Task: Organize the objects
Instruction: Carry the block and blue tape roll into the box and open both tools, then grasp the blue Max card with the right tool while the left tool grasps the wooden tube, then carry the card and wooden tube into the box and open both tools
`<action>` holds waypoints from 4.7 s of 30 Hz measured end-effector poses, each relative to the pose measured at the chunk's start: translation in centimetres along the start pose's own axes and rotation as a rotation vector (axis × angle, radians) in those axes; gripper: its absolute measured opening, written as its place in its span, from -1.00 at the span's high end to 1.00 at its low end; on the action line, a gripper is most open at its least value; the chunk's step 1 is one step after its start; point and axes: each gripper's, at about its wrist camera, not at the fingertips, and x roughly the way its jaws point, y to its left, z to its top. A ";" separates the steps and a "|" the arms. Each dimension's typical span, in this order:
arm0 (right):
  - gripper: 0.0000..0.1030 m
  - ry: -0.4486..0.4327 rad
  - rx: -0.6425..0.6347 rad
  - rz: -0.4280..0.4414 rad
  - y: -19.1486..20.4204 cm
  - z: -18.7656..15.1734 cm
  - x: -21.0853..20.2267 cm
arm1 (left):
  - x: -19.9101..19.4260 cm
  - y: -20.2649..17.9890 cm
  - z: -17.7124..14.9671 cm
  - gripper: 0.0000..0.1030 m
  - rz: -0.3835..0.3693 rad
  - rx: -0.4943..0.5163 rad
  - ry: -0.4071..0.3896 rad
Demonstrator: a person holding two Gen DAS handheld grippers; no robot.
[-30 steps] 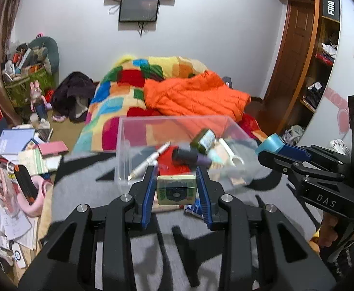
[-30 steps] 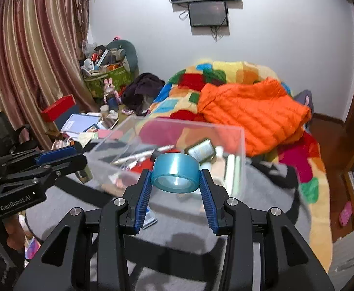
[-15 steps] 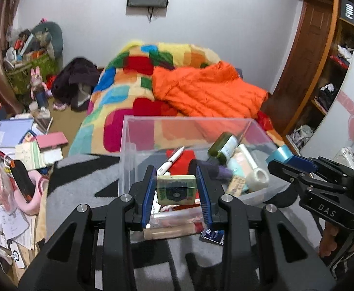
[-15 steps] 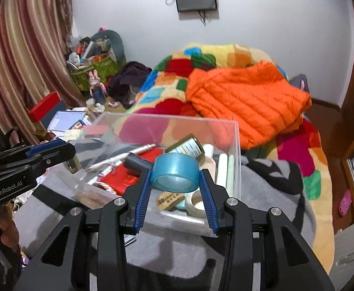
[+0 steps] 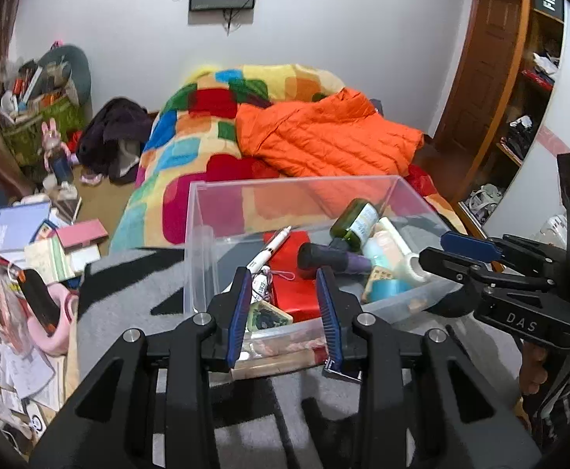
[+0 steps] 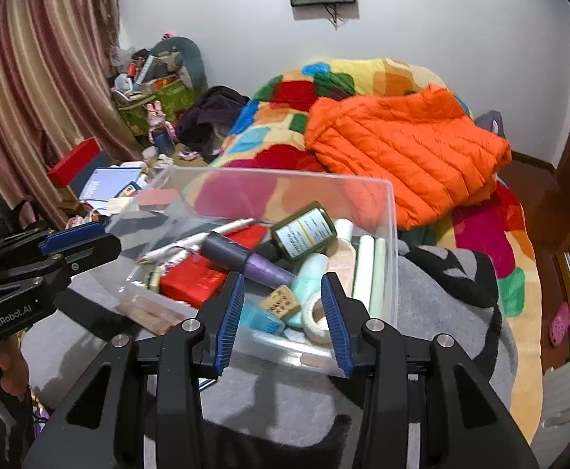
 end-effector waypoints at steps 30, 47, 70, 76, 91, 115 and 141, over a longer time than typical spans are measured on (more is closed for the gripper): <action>0.53 0.231 -0.225 0.139 6.4 -6.0 5.5 | 1.7 2.1 -7.3 -0.16 0.009 -0.069 0.165; 0.55 0.161 -0.170 0.130 2.0 -8.0 1.7 | 6.6 -1.0 -6.2 -0.66 0.065 -0.092 0.279; 0.52 0.157 -0.152 0.140 1.7 -8.9 1.8 | 6.1 -0.6 -6.6 -0.19 0.079 -0.142 0.245; 0.52 0.134 -0.152 0.134 1.7 -8.8 1.0 | 5.2 -1.3 -7.1 -0.17 0.077 -0.095 0.253; 0.52 0.100 -0.100 0.158 0.0 -9.1 -0.1 | 8.3 -2.3 -5.8 -0.71 0.171 -0.116 0.291; 0.52 -0.039 -0.075 0.122 0.4 -4.5 -3.8 | -0.9 -3.7 -4.2 -0.63 0.019 0.007 0.034; 0.46 0.049 -0.027 0.058 -0.8 -0.3 2.6 | 4.7 -0.6 -0.5 -0.65 -0.040 -0.029 0.077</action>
